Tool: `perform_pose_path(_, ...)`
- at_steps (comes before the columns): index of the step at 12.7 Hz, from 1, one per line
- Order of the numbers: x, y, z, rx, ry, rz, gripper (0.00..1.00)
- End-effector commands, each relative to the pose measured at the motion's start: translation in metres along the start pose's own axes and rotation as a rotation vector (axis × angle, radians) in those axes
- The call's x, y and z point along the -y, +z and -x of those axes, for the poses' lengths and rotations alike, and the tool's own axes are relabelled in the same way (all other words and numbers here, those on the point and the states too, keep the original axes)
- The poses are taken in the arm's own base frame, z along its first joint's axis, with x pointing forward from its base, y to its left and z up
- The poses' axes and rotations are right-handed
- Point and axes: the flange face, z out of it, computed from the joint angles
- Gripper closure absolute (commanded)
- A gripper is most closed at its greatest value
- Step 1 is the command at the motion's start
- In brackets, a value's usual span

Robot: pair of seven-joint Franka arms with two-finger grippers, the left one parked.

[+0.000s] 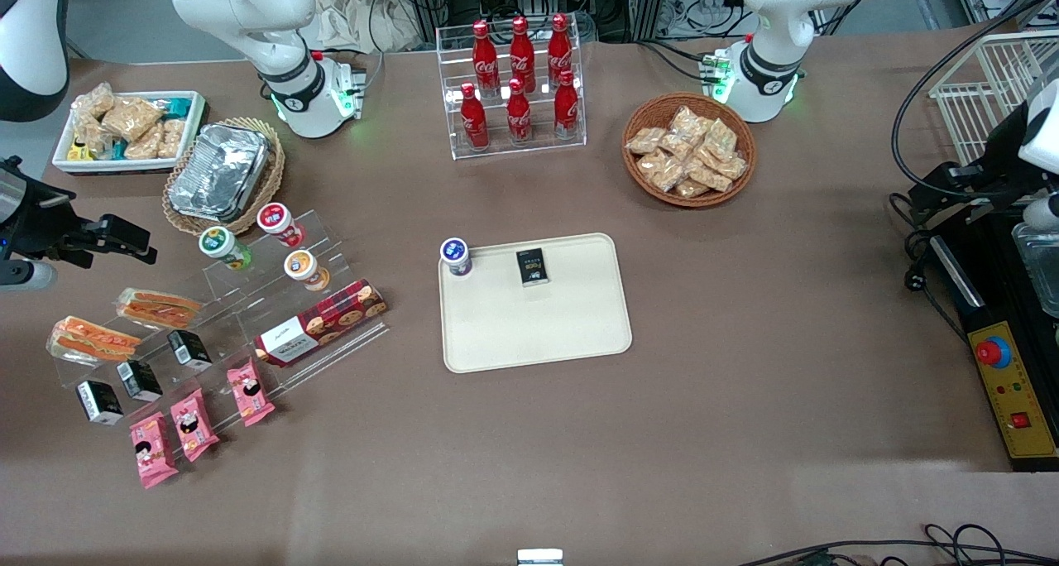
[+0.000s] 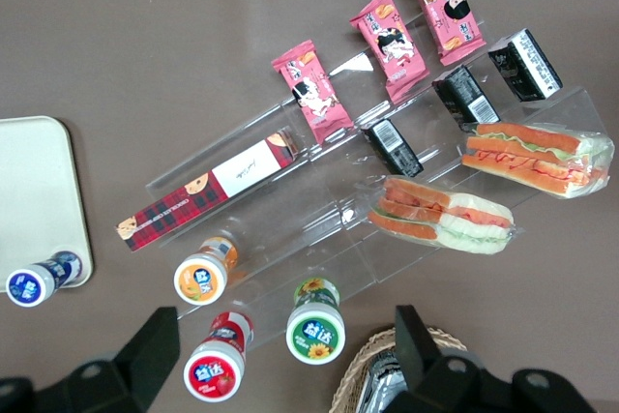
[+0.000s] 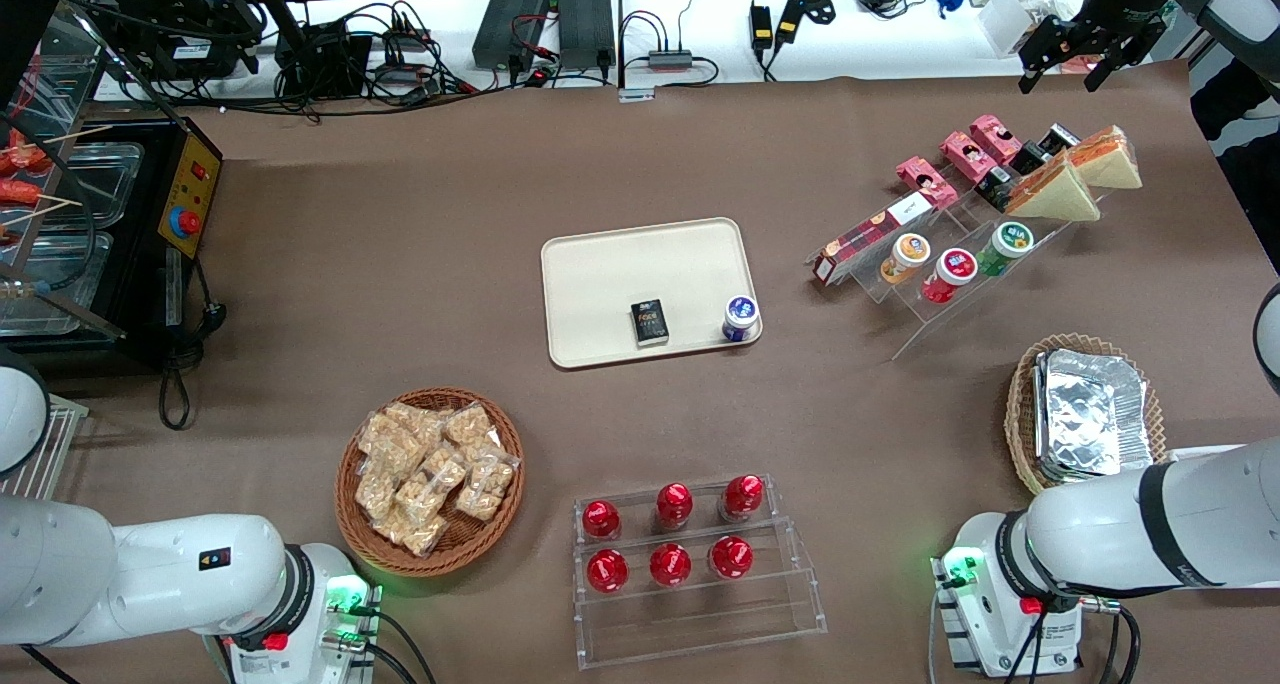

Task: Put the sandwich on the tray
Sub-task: 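Move the right gripper toward the acrylic stand of wrapped sandwiches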

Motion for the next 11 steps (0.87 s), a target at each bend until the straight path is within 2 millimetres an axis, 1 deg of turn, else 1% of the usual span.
perform_pose_path(1, -0.001, -0.003, -0.001, -0.006, -0.005, 0.002, 0.01)
perform_pose_path(6, 0.0, -0.004, -0.004, -0.022, -0.006, 0.005, 0.01)
perform_pose_path(7, -0.002, 0.001, -0.005, -0.012, -0.001, 0.009, 0.01)
perform_pose_path(9, -0.009, 0.0, -0.006, -0.018, 0.021, 0.01, 0.01)
perform_pose_path(10, -0.014, -0.004, -0.007, -0.028, 0.051, 0.009, 0.02)
perform_pose_path(11, -0.017, -0.006, -0.007, -0.033, 0.142, 0.008, 0.02)
